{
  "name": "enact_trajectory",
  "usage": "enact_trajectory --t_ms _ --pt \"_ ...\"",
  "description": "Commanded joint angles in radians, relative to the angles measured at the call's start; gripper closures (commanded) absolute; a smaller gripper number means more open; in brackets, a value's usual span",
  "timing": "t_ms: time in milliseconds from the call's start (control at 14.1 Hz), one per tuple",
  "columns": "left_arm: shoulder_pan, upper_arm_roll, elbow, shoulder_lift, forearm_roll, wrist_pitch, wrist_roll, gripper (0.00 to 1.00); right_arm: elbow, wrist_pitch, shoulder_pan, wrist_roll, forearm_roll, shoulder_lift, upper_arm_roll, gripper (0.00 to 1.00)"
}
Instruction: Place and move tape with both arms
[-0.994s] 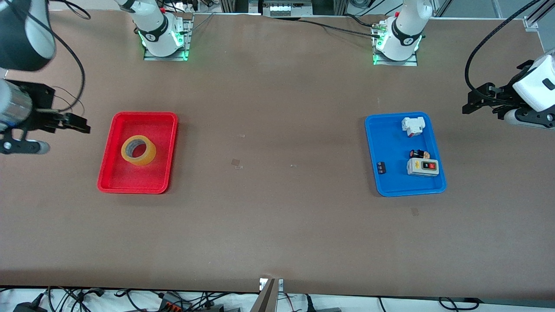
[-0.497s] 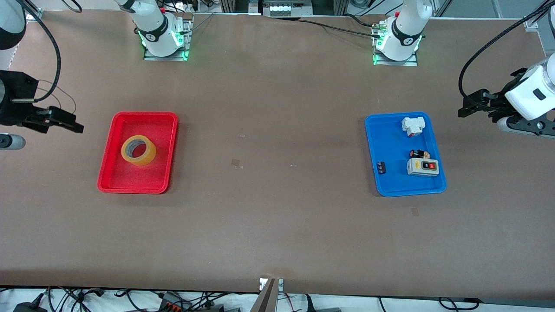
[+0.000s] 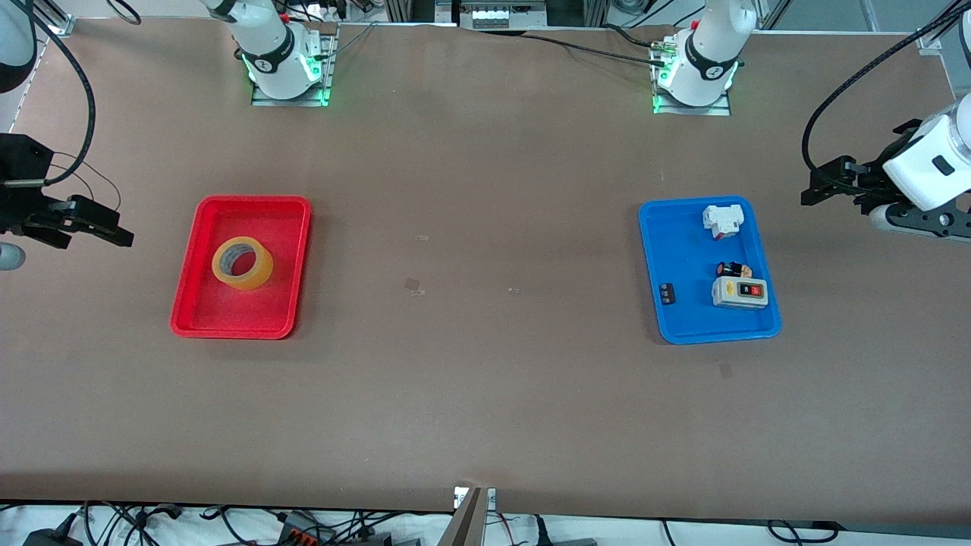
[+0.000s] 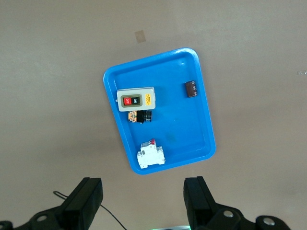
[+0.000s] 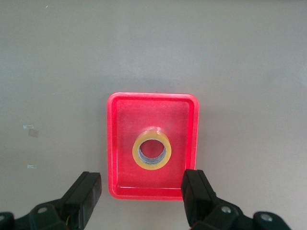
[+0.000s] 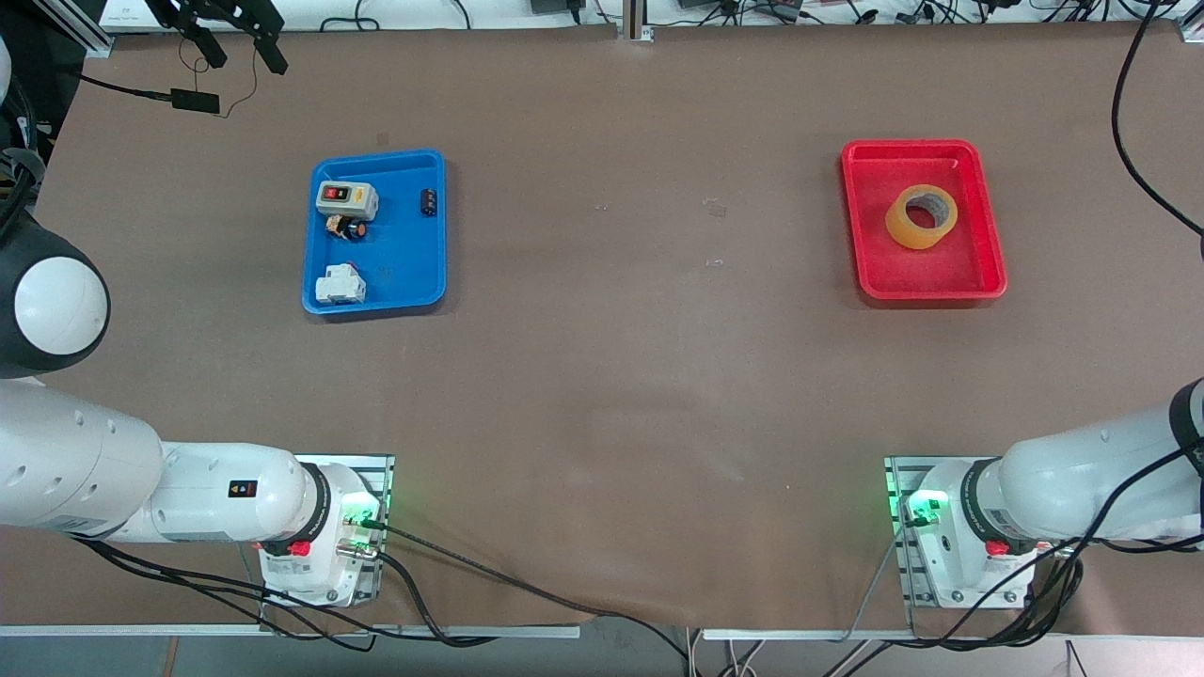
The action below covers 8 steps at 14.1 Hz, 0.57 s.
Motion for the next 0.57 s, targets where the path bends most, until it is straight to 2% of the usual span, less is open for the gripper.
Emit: enact_trajectory --t_ms 0,142,497 --pt "-0.007 0.003 0.003 -0.001 0.002 -0.012 -0.009 0.00 -0.276 0.126 -0.003 -0.022 0.016 -0.191 -0.002 0.00" --pt "-0.007 0.003 0.003 -0.001 0.003 -0.012 -0.009 0.00 -0.368 0.134 -0.005 -0.016 0.019 -0.263 -0.005 0.00" --pt "-0.007 0.003 0.003 -0.001 0.005 -0.012 -0.009 0.00 -0.348 0.092 -0.015 -0.024 0.041 -0.262 -0.019 0.00"
